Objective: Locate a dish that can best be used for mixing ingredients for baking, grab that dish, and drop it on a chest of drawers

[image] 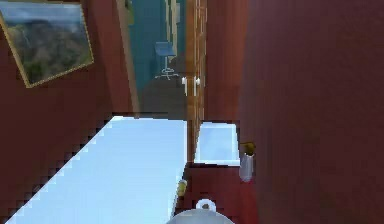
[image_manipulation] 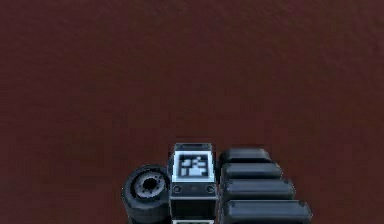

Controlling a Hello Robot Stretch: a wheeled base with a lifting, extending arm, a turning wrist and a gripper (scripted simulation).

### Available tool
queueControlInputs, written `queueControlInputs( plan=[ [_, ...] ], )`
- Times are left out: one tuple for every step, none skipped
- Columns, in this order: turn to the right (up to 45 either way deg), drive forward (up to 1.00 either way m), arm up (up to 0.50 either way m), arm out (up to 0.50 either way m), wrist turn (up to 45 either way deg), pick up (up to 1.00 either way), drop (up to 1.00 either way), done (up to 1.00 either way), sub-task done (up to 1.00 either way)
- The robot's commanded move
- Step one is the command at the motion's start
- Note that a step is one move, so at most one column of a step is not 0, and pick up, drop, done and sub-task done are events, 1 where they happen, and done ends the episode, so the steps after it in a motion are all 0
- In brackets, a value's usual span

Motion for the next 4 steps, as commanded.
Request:
queueControlInputs(
  plan=[
    [-45.0,0.00,0.00,0.00,0.0,0.00,0.00,0.00,0.00],
    [-15.0,0.00,0.00,0.00,0.0,0.00,0.00,0.00,0.00],
    [0.0,0.05,0.00,0.00,0.0,0.00,0.00,0.00,0.00],
    [-36.0,0.00,0.00,0.00,0.0,0.00,0.00,0.00,0.00]
  ],
)
